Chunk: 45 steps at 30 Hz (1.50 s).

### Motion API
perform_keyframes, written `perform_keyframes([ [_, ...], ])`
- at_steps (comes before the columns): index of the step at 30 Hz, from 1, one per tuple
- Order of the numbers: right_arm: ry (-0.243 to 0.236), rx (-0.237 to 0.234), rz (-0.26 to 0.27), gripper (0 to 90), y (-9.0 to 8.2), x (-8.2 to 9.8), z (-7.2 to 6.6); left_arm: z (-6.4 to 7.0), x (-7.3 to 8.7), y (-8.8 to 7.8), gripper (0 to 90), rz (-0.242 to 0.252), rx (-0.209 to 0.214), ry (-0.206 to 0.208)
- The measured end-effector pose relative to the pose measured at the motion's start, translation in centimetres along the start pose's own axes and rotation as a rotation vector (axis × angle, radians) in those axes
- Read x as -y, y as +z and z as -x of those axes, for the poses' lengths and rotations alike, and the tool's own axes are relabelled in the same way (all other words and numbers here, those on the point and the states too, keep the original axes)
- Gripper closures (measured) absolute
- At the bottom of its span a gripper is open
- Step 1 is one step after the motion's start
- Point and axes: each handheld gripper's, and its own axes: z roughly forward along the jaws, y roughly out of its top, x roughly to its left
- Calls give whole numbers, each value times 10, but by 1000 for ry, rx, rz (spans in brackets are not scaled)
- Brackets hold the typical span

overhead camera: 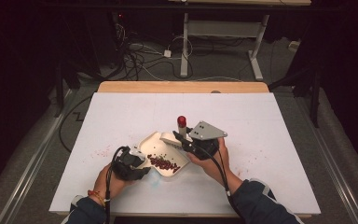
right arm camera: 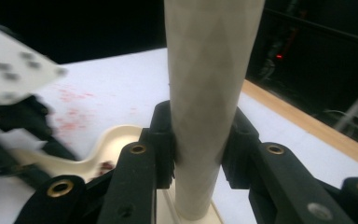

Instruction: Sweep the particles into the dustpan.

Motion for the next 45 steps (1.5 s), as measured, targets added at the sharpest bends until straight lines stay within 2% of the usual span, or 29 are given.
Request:
perform_keyframes([
  [2, -5, -27, 10, 702, -8, -1, -4, 0, 0, 0, 634, -3, -3, 3],
  [6, 8, -19, 48, 702, -25, -7, -1, 0, 0, -1, 634, -8, -7, 7],
  [10, 3, 61, 75, 702, -34, -12, 9, -1, 1, -1, 634, -7, -12, 8],
  [13, 19, 86, 68, 702, -32, -9, 16, -1, 1, -1, 633, -6, -11, 7],
  [17, 16, 112, 53, 702, -22, -2, 16, -1, 1, -1, 633, -4, -13, 4],
  [24, -26, 99, 42, 702, -1, 0, -8, 4, -1, 1, 634, 11, -31, -29],
  [25, -25, 96, 41, 701, 2, 1, -11, 5, -2, 1, 633, 5, -37, -22],
  [33, -27, 12, 28, 701, 3, -4, -37, 6, -1, 3, 626, 28, -43, -53],
  [38, -16, -33, 25, 701, -3, -6, -44, 6, -1, 3, 622, 32, -42, -58],
  [41, -13, -34, 25, 701, -6, -6, -46, 5, -1, 3, 623, 34, -40, -57],
  [45, 3, -27, 37, 701, -11, -8, -40, 4, -1, 3, 625, 36, -34, -60],
])
